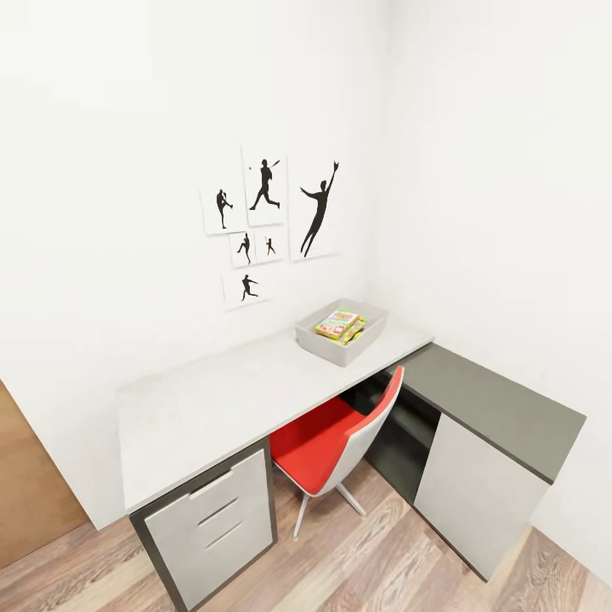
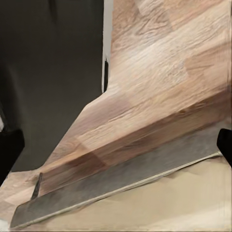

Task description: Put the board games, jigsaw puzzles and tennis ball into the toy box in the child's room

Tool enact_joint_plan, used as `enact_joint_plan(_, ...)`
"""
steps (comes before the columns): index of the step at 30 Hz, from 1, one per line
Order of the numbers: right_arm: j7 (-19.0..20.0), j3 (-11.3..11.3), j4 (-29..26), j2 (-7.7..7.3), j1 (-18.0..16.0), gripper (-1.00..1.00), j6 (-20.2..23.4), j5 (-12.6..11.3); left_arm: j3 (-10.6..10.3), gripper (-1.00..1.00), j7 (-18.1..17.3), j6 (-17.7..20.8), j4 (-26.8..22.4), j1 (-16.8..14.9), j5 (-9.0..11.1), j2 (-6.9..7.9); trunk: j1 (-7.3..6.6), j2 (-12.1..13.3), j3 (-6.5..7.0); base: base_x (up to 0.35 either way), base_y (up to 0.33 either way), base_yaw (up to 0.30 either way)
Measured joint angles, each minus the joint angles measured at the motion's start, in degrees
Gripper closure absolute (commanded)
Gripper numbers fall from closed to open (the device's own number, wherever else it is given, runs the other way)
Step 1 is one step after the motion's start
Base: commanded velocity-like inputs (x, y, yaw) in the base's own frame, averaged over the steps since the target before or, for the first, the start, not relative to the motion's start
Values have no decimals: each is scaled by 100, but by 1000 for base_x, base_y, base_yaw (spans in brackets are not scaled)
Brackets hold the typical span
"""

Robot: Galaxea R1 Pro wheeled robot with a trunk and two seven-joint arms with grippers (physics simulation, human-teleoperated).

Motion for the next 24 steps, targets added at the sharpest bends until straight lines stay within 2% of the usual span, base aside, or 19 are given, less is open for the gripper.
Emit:
enact_joint_plan(1,-81,22,39,45,36,-100,-50,162,-3,-100,108,-1,17,-38,-139,0,0,0,0,0,0,0)
enact_joint_plan(2,-84,23,39,46,36,-100,-52,170,-2,-100,111,-1,17,-39,-145,0,0,0,0,0,0,0)
enact_joint_plan(5,-236,80,111,129,119,-100,-224,520,-8,-100,321,-3,48,-116,-406,-3,0,0,0,0,0,0)
enact_joint_plan(8,-312,102,139,176,159,-100,-358,674,-10,-100,427,-7,66,-162,-540,-14,0,0,0,0,0,0)
enact_joint_plan(19,-381,126,149,357,127,-100,-654,842,-5,-100,515,-7,82,-229,-662,-24,0,0,0,0,0,0)
enact_joint_plan(24,-386,122,150,386,131,-100,-718,853,-5,-100,522,-6,83,-237,-671,-25,0,0,0,0,0,0)
